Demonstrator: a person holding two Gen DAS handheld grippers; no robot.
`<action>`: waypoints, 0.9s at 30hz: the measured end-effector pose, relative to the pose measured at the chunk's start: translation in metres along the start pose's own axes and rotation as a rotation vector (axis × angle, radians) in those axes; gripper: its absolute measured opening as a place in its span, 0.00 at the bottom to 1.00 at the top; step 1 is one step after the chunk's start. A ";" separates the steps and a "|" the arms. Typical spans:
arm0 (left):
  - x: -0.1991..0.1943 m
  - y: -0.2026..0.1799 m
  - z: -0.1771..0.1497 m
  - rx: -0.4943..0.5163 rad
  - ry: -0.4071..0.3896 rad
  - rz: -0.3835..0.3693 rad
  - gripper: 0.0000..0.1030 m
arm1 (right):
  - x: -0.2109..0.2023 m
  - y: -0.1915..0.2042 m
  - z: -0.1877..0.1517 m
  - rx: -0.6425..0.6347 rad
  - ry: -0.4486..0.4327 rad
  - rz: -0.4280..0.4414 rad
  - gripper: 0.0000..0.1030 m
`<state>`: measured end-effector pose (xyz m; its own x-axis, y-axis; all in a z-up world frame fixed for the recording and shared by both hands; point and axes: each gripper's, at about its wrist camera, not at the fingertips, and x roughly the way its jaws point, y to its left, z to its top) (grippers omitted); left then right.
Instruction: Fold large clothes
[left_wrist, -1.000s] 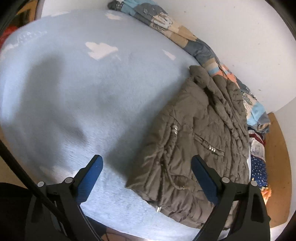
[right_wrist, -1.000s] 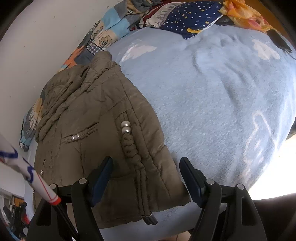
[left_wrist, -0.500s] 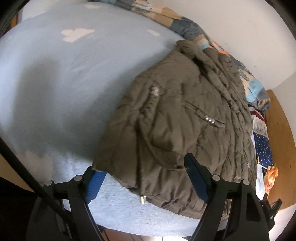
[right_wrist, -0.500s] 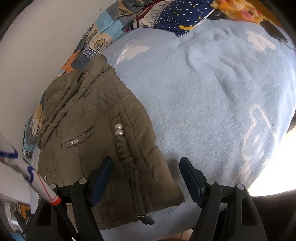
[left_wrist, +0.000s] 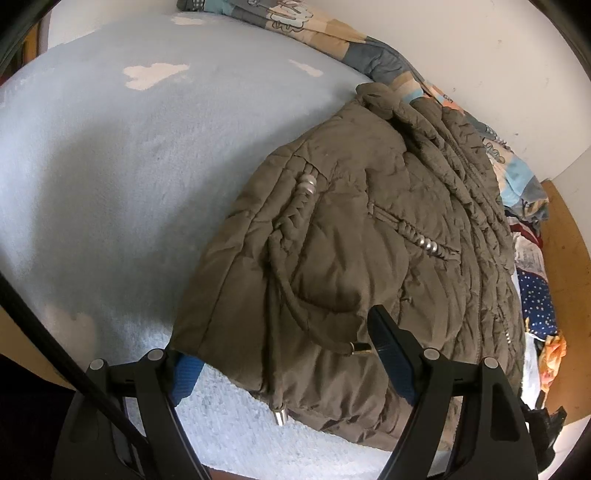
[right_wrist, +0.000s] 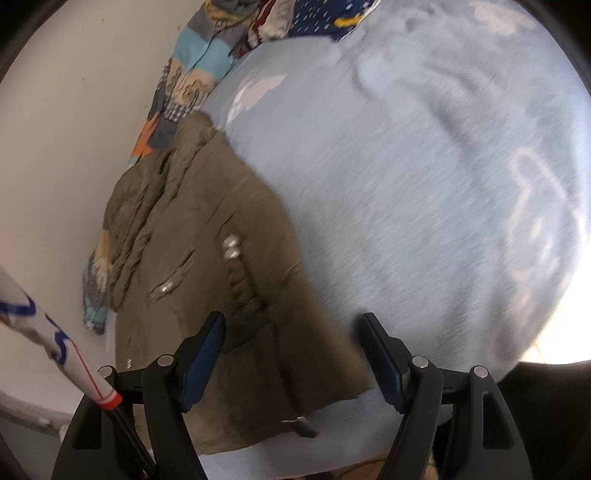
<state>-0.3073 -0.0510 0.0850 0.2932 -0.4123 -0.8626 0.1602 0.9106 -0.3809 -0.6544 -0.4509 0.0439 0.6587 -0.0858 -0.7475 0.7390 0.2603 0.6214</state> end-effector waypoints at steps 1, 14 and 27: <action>0.001 -0.002 0.000 0.008 -0.003 0.008 0.79 | 0.005 0.004 -0.002 -0.010 0.017 0.010 0.76; 0.009 -0.022 -0.003 0.151 -0.064 0.128 0.68 | 0.022 0.053 -0.024 -0.312 -0.017 -0.160 0.38; 0.016 -0.034 -0.011 0.231 -0.099 0.228 0.74 | 0.029 0.038 -0.018 -0.224 -0.045 -0.128 0.54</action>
<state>-0.3185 -0.0881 0.0807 0.4343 -0.2096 -0.8760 0.2862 0.9543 -0.0864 -0.6097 -0.4260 0.0414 0.5709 -0.1731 -0.8025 0.7704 0.4509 0.4508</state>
